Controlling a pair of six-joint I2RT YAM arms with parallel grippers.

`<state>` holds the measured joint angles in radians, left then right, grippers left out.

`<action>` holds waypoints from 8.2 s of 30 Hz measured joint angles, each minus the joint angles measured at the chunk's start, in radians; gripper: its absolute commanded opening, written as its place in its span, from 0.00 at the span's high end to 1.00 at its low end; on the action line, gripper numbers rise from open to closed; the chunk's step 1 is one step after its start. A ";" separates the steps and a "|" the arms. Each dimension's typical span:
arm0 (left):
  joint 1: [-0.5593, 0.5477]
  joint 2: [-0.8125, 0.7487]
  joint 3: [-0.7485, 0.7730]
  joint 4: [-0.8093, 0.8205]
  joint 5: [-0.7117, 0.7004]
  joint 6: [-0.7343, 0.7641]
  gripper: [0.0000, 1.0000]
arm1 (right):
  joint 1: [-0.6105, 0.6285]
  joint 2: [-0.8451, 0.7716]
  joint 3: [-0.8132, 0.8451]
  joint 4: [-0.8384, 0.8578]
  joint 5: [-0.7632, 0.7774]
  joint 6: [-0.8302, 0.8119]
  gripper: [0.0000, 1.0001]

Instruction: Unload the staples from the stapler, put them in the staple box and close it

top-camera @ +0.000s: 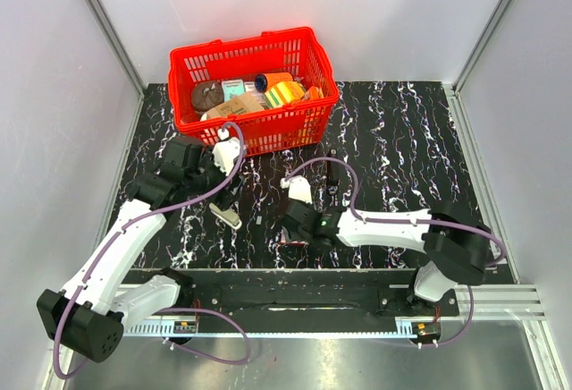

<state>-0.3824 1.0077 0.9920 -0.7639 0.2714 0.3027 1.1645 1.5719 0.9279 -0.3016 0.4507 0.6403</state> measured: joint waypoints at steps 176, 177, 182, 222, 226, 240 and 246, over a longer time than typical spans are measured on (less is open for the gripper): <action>0.212 -0.204 -0.118 0.016 0.025 0.006 0.25 | -0.045 0.530 0.570 -0.182 -0.048 0.174 0.90; 0.221 -0.200 -0.118 0.015 0.031 0.004 0.25 | -0.045 0.523 0.559 -0.181 -0.048 0.174 0.91; 0.261 -0.170 -0.117 0.016 0.039 -0.010 0.25 | -0.045 0.475 0.512 -0.205 -0.042 0.173 0.91; 0.273 -0.140 -0.117 0.017 0.039 -0.012 0.24 | -0.022 0.037 0.100 -0.364 0.056 0.505 0.98; 0.273 -0.140 -0.117 0.018 0.039 -0.012 0.24 | -0.018 0.038 0.096 -0.363 0.055 0.510 0.98; 0.273 -0.140 -0.117 0.018 0.039 -0.012 0.24 | 0.002 0.055 0.092 -0.364 0.053 0.525 0.96; 0.273 -0.141 -0.117 0.018 0.039 -0.012 0.24 | 0.006 0.055 0.088 -0.364 0.052 0.535 0.96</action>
<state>-0.1093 0.8669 0.8749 -0.7456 0.3103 0.2905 1.1702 1.6264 1.0157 -0.6655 0.5030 1.1751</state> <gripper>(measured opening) 0.758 0.185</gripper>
